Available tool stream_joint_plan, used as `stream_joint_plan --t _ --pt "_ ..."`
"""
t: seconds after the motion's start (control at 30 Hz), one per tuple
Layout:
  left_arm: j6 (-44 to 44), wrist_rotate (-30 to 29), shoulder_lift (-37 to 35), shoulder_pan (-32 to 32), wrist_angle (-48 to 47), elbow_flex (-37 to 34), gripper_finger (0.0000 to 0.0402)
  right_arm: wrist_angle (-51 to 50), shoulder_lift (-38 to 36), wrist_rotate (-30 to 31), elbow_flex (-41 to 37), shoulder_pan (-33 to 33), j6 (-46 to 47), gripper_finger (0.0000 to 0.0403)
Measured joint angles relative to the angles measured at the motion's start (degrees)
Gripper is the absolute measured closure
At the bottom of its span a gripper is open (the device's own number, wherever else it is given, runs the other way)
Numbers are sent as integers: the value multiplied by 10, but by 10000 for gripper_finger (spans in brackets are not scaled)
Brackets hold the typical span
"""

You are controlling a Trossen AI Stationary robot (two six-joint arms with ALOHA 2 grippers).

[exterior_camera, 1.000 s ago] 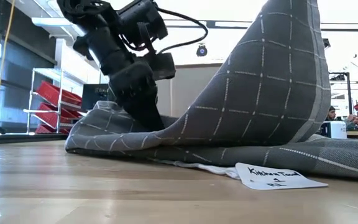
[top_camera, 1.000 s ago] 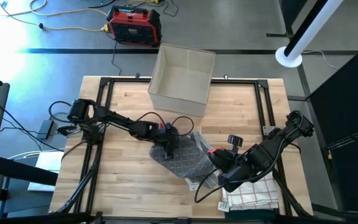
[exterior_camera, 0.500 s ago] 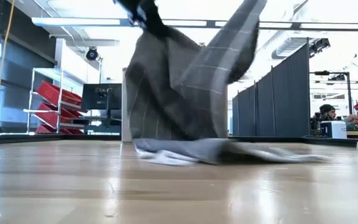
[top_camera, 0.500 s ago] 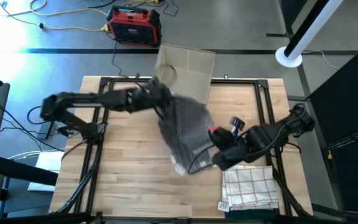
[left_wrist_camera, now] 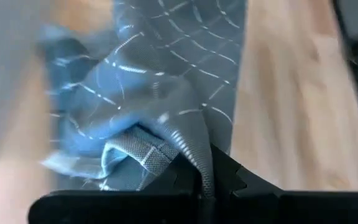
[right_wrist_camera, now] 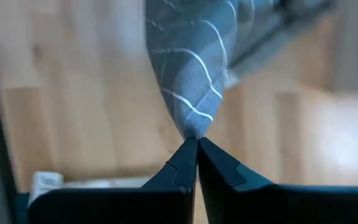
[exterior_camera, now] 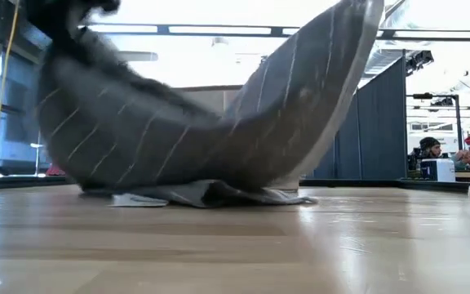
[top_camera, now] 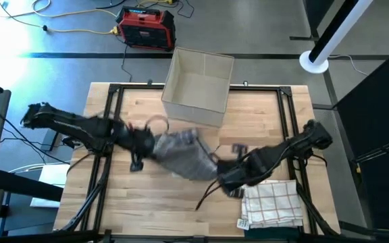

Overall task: Fold towel
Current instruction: Fold the gray patterned towel

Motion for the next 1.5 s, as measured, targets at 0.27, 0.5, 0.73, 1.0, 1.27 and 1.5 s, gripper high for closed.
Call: stream_joint_plan --t 0.27,0.5,0.73,1.0,1.27,1.5 --pt "-187 121 30 -110 335 -196 400 79 86 -103 0 -5 -55 403" --pt "-328 203 78 -158 419 -244 374 75 90 -108 0 -7 -65 403" --pt "-379 202 72 -150 496 -246 313 75 90 -108 0 -8 -69 403" --pt "-409 188 -5 -91 649 -244 252 73 90 -93 0 -8 -69 403" --pt "-443 267 -1 -109 451 -244 204 64 90 -88 0 -8 -74 403" --pt "-438 236 -1 -104 394 -244 185 55 90 -68 0 -8 -74 403"
